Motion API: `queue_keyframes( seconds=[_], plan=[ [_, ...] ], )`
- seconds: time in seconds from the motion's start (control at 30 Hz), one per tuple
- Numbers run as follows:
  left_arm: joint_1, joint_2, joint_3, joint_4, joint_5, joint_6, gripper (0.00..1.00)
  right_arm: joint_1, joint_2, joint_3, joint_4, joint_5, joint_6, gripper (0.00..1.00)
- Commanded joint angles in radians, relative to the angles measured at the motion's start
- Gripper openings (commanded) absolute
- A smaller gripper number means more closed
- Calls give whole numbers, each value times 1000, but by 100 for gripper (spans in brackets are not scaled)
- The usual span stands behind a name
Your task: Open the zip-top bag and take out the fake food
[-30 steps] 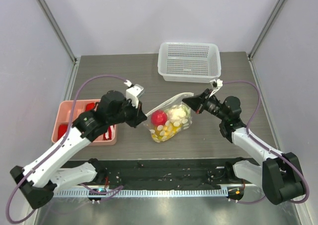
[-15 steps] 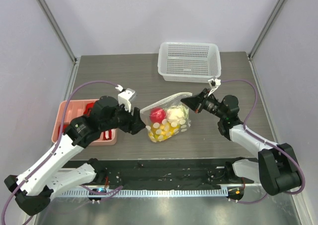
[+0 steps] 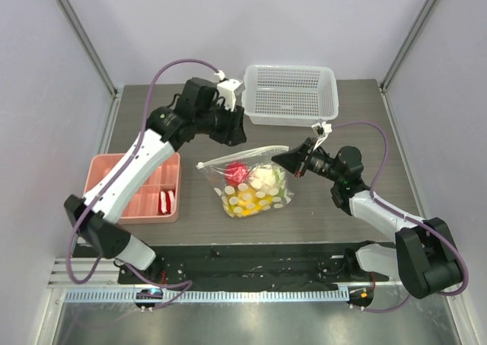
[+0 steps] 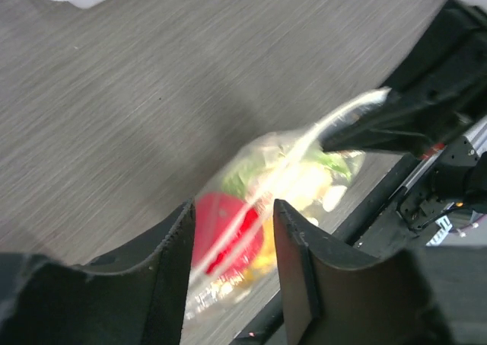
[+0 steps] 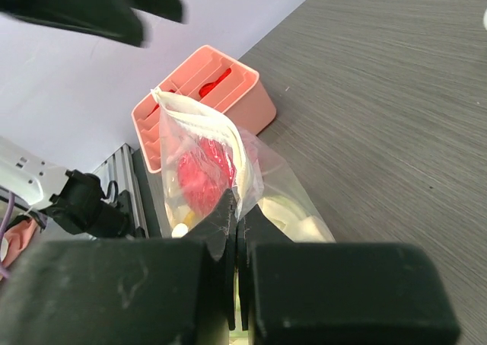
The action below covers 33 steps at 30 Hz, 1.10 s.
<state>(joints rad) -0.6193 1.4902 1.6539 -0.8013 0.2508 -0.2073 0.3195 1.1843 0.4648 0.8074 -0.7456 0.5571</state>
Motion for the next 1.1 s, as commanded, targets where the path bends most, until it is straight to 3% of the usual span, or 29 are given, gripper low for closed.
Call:
queue_keyframes(
  seconds=[0.0, 0.33, 0.97, 1.07],
  plan=[
    [56, 80, 70, -55, 166, 112, 43, 12, -32, 41, 50, -40, -20, 1],
    [63, 47, -38, 1, 358, 198, 42, 15, -49, 41, 49, -49, -19, 1],
    [21, 18, -194, 93, 372, 177, 36, 21, -46, 41, 49, -51, -20, 1],
    [21, -13, -201, 108, 366, 163, 44, 21, -45, 41, 49, -51, -22, 1]
  ],
)
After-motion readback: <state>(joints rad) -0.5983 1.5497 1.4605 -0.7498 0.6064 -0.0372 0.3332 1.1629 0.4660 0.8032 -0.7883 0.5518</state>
